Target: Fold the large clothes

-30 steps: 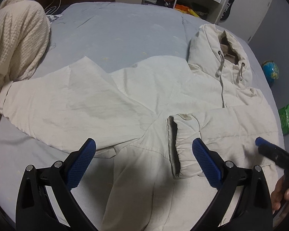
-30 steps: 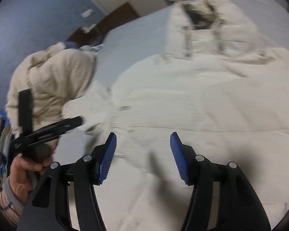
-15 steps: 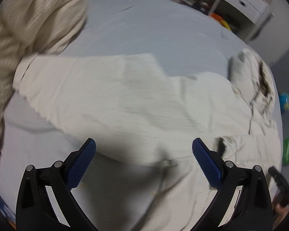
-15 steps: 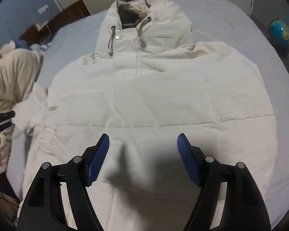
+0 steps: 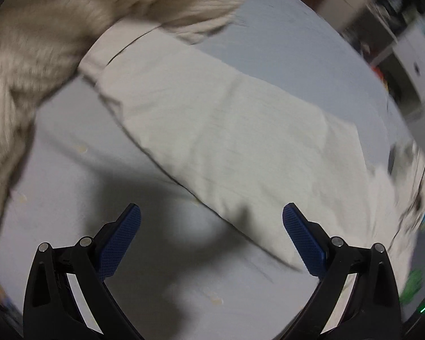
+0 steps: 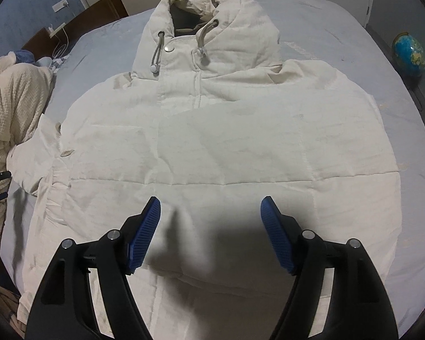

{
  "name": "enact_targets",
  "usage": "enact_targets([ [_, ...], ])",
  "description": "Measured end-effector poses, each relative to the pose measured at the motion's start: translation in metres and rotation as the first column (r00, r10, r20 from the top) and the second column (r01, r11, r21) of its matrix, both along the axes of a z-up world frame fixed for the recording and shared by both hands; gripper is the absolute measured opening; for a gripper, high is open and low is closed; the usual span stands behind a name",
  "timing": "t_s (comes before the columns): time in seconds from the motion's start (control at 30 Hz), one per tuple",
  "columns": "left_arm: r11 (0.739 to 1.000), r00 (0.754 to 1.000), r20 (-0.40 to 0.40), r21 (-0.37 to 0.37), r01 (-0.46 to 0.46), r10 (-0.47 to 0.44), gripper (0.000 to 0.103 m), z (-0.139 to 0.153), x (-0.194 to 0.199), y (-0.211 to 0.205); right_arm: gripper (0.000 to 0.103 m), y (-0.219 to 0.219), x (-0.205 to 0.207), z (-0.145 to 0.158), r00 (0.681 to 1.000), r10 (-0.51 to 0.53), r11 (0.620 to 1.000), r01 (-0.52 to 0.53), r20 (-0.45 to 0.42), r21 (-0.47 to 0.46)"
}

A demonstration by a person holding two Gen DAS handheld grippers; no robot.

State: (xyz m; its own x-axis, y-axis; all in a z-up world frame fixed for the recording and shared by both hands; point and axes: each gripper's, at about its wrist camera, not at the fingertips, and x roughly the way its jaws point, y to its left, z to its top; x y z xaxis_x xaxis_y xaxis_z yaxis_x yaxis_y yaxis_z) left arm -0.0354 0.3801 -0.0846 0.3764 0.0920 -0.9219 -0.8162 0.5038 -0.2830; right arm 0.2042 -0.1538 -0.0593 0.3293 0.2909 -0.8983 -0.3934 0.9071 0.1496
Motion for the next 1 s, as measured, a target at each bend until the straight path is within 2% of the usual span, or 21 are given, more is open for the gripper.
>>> enact_targets([
  [0.1,0.992,0.994,0.069,-0.099,-0.074,0.082,0.096,-0.015,-0.009,0.016,0.07,-0.007,0.001,0.001,1.0,-0.015,1.0,0.015,-0.002,-0.003],
  [0.27,0.984,0.992,0.083,-0.159,-0.078,0.092,0.096,-0.038,-0.004,0.022,0.07,-0.021,0.002,0.004,0.999,-0.04,0.999,0.04,0.001,-0.003],
  [0.43,0.989,0.991,0.088,-0.112,-0.093,0.103,0.096,-0.038,-0.001,0.019,0.07,-0.039,0.002,0.008,0.997,-0.077,0.997,0.077,0.005,0.004],
  [0.57,0.996,0.994,0.079,-0.059,-0.068,0.072,0.094,-0.039,0.006,0.021,0.07,-0.05,0.004,0.012,0.995,-0.104,0.994,0.104,0.006,0.022],
  [0.6,0.998,0.997,0.062,-0.036,-0.053,0.055,0.082,-0.038,0.009,0.019,0.07,-0.052,0.004,0.012,0.994,-0.11,0.994,0.11,0.003,0.031],
  [0.63,0.999,0.998,0.045,-0.016,-0.039,0.04,0.063,-0.037,0.012,0.019,0.07,-0.053,0.005,0.013,0.994,-0.113,0.993,0.113,0.0,0.037],
  [0.67,1.0,0.999,0.027,0.004,-0.023,0.023,0.055,-0.036,0.013,0.018,0.07,-0.054,0.005,0.014,0.993,-0.116,0.992,0.116,-0.001,0.042],
  [0.73,1.0,1.0,0.03,0.006,0.005,-0.006,0.03,-0.032,0.017,0.016,0.07,-0.054,0.005,0.014,0.993,-0.119,0.992,0.119,-0.001,0.046],
  [0.8,1.0,0.998,0.069,-0.015,0.008,-0.007,0.016,-0.031,0.015,0.016,0.07,-0.053,0.006,0.014,0.993,-0.121,0.991,0.121,-0.006,0.054],
  [0.9,1.0,0.992,0.125,0.016,-0.001,-0.001,0.009,-0.017,0.014,0.014,0.07,-0.052,0.005,0.015,0.993,-0.116,0.991,0.116,-0.006,0.059],
  [1.0,0.999,0.981,0.193,0.052,-0.015,0.005,0.008,0.004,0.017,0.009,0.07,-0.053,0.005,0.018,0.993,-0.116,0.991,0.116,-0.002,0.068],
])
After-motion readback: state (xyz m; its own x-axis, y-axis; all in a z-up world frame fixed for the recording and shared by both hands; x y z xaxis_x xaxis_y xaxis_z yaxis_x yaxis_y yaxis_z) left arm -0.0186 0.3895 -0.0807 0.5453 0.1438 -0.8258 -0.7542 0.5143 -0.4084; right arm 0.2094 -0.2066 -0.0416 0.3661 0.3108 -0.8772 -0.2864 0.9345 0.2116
